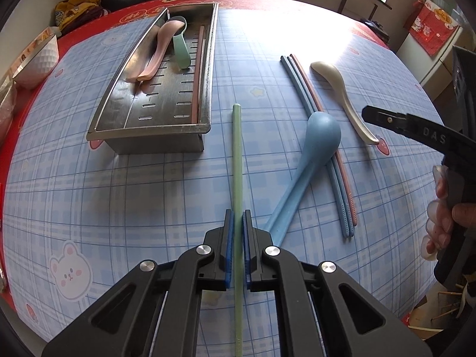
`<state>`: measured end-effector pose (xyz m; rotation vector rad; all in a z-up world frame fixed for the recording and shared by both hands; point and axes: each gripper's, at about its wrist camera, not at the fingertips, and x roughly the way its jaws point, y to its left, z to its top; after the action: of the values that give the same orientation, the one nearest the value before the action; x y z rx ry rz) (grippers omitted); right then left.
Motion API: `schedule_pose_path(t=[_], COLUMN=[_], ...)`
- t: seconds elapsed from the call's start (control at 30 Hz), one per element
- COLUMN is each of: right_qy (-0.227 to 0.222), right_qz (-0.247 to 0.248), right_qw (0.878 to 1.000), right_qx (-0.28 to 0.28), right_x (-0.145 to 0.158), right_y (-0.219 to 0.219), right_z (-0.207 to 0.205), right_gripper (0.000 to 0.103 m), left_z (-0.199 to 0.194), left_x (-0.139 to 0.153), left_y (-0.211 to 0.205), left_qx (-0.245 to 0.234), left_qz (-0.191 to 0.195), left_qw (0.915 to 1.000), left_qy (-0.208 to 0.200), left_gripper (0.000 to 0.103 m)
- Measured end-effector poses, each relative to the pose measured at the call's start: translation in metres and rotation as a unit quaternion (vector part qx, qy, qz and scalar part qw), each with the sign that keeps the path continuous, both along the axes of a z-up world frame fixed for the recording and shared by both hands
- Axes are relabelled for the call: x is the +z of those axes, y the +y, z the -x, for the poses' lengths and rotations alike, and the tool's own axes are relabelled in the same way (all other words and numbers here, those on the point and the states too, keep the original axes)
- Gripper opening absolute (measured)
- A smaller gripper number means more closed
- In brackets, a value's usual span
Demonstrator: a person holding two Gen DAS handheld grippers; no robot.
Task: Organize utensils
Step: 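Grasp the cream spoon with the right tool while the left tool holds the green chopstick, then lower the green chopstick into the caddy and open the left tool while the right tool carries the cream spoon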
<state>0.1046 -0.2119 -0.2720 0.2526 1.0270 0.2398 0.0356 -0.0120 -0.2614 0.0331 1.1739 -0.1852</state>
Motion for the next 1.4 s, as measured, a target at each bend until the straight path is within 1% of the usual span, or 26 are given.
schedule_pose_path(t=[0.2, 0.33, 0.4, 0.43, 0.47, 0.6, 0.83, 0.97, 1.2, 1.3, 1.4], right_qy=[0.009, 0.000, -0.006, -0.010, -0.014, -0.020, -0.030, -0.041, -0.037, -0.031, -0.035], right_qz=[0.022, 0.055, 0.086, 0.103, 0.112, 0.118, 0.103, 0.113, 0.108, 0.090, 0.062], right_qw=[1.000, 0.998, 0.996, 0.994, 0.993, 0.992, 0.994, 0.992, 0.993, 0.995, 0.997], right_qx=[0.017, 0.024, 0.027, 0.031, 0.037, 0.050, 0.037, 0.041, 0.041, 0.033, 0.022], right_x=[-0.006, -0.006, -0.006, -0.007, -0.007, -0.007, -0.008, -0.007, -0.006, -0.005, -0.001], right_y=[0.020, 0.032, 0.039, 0.041, 0.042, 0.039, 0.030, 0.028, 0.023, 0.017, 0.008], right_z=[-0.034, -0.041, -0.041, -0.040, -0.039, -0.033, -0.009, 0.006, 0.022, 0.031, 0.040], right_gripper=[0.036, 0.034, 0.029, 0.024, 0.023, 0.021, 0.021, 0.021, 0.021, 0.020, 0.020], left_z=[0.001, 0.003, 0.003, 0.003, 0.003, 0.003, 0.003, 0.004, 0.005, 0.003, 0.001], left_x=[0.000, 0.000, 0.000, 0.000, 0.000, 0.000, 0.000, 0.000, 0.000, 0.000, 0.002], left_y=[0.000, -0.001, 0.000, 0.000, 0.000, 0.001, 0.000, -0.001, -0.003, -0.002, 0.004], left_qx=[0.001, -0.001, -0.001, -0.001, -0.001, -0.003, -0.012, -0.017, -0.021, -0.023, -0.019], left_qz=[0.003, 0.002, 0.004, 0.006, 0.007, 0.009, 0.004, 0.000, -0.003, -0.001, 0.018], left_qw=[1.0000, 1.0000, 0.9999, 0.9999, 0.9999, 0.9999, 0.9998, 0.9997, 0.9995, 0.9996, 0.9996], left_qy=[-0.006, -0.009, -0.009, -0.009, -0.009, -0.009, -0.014, -0.019, -0.023, -0.019, -0.010], left_gripper=[0.006, 0.007, 0.007, 0.007, 0.007, 0.007, 0.007, 0.007, 0.007, 0.006, 0.006])
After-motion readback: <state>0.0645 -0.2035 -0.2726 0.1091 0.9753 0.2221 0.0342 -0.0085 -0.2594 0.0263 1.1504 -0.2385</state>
